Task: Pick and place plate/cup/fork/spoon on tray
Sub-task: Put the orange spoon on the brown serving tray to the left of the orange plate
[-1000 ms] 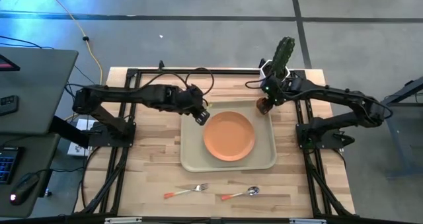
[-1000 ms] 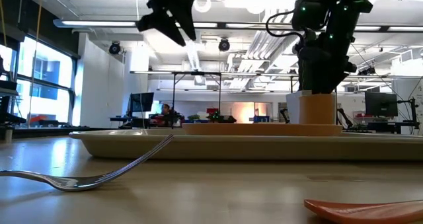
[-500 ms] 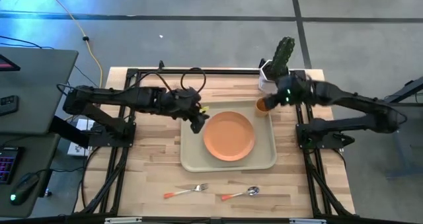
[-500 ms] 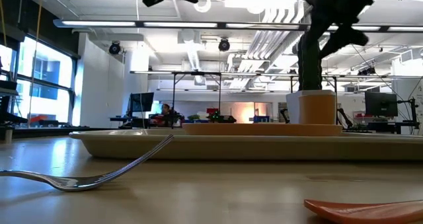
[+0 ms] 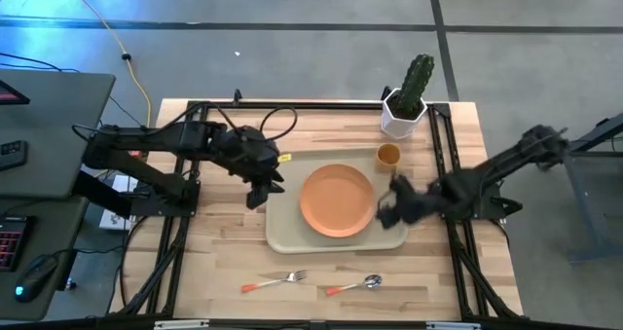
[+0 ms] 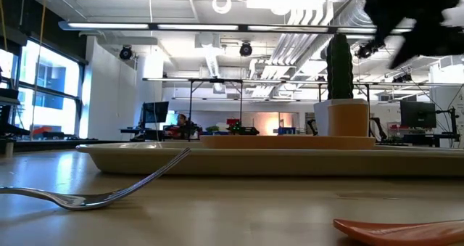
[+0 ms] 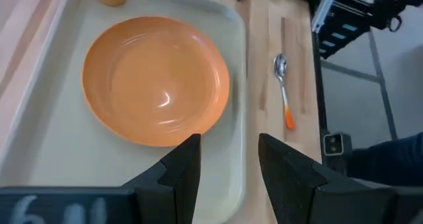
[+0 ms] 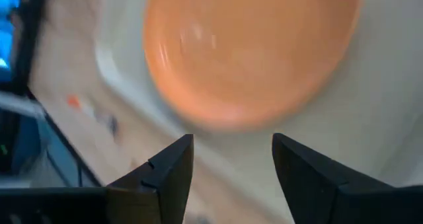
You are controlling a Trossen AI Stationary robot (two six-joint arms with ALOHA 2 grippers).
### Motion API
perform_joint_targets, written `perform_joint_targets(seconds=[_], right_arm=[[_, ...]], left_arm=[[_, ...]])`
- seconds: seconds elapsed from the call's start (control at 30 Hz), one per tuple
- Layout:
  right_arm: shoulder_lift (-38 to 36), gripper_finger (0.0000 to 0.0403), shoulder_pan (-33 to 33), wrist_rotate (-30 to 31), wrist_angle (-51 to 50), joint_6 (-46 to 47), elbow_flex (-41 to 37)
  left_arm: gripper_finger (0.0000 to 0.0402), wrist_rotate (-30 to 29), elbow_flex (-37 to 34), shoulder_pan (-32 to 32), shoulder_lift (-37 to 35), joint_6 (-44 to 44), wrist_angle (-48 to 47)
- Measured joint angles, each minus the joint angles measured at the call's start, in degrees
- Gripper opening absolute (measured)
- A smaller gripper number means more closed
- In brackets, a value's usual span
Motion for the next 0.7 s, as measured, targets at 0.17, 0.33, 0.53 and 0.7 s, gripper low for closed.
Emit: perform_joint_targets(seconds=[0.17, 0.33, 0.53, 0.7], right_arm=[[9.7, 0.0188, 11.5, -0.9, 8.5, 14.4, 0.0], [18.2, 0.0188, 18.4, -1.2, 16.3, 24.4, 0.0], [23.7, 0.0188, 21.0, -0.8, 21.3, 30.9, 0.0], [27.7, 0.0188, 20.5, -3.3, 22.0, 31.9, 0.0]], left_arm=[[0.0140, 0.2, -1.0, -2.3, -0.1, 3.1, 0.9], [0.0140, 6.7, -8.0, -3.3, 0.2, 3.8, 13.7], [0.0140, 11.4, -15.0, -3.3, 0.1, -0.5, 25.5], [0.0140, 11.3, -19.1, -3.4, 0.1, -2.6, 26.1]])
